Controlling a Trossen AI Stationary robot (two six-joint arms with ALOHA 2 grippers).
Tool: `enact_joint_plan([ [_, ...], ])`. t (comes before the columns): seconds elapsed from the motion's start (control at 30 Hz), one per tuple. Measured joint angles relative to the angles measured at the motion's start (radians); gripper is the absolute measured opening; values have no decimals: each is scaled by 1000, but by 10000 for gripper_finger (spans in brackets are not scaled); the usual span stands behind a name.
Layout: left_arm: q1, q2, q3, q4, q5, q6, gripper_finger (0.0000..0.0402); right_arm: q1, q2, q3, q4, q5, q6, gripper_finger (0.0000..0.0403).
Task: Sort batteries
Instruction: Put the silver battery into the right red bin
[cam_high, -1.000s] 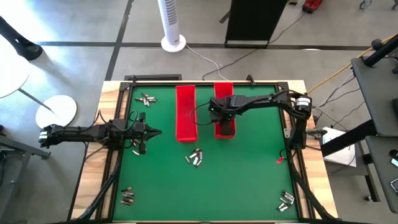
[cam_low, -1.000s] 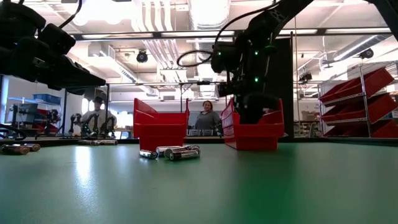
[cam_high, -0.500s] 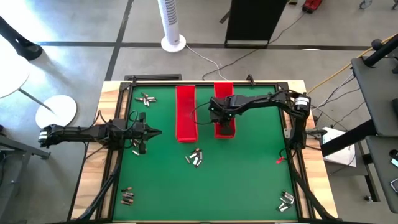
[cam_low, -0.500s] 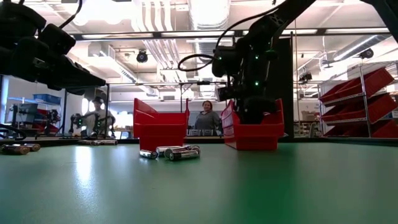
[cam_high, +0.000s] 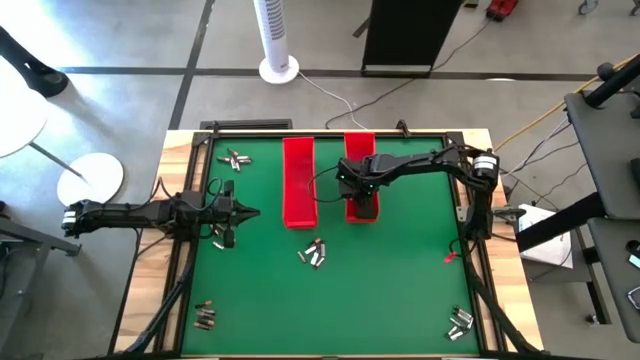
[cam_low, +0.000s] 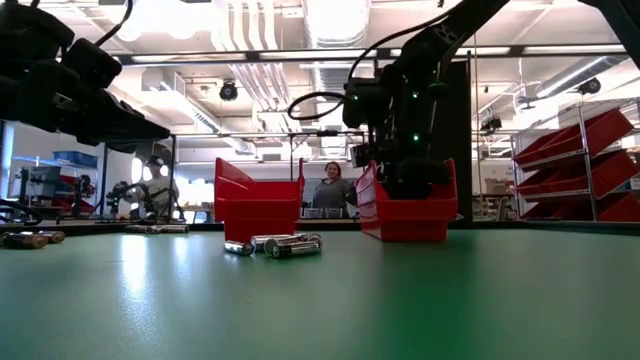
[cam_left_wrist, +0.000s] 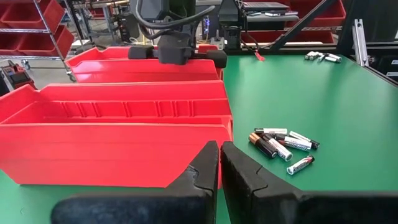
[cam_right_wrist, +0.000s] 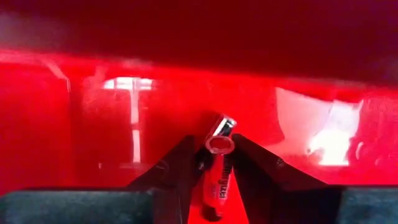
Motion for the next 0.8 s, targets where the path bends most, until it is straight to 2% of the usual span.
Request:
enact_joint_plan([
  [0.3, 0, 1, 0, 0, 0, 0, 0, 0, -2, 11, -4, 5, 8, 95],
  [0.8, 0, 1, 0, 0, 0, 0, 0, 2, -5, 21, -19, 6, 41, 143],
])
